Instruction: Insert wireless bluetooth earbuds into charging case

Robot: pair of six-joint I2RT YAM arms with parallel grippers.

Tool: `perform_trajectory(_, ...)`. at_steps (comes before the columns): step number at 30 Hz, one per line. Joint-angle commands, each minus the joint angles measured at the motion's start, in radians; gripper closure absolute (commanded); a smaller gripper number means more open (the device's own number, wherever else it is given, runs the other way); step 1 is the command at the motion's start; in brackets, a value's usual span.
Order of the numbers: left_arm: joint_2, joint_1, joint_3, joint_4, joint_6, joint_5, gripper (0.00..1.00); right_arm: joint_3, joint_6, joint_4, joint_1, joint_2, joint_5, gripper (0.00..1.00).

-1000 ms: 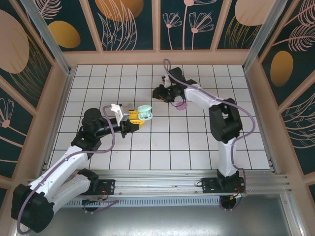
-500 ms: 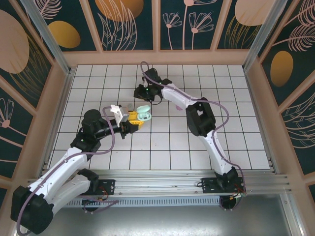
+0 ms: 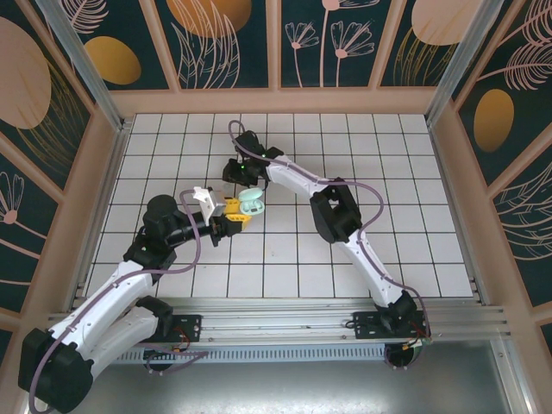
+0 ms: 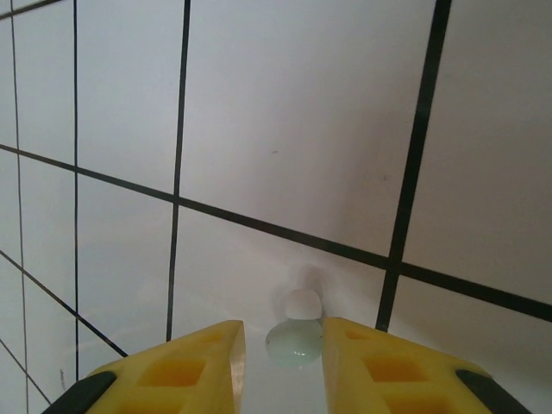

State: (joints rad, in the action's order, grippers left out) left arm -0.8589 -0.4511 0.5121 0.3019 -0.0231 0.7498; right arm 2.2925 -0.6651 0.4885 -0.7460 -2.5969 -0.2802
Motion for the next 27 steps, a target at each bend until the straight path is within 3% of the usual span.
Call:
perform_trajectory(1,0.020,-0.003,-0.007,0.010,0.013,-0.002,0.93,0.048,-0.004,0.034,-0.015,-0.019,0.062,0.70)
perform_trajectory(27,0.050,-0.004,-0.021,-0.008,0.016,-0.016,0.93,0.058,0.100,0.127,-0.052,-0.049,0.172,0.73)
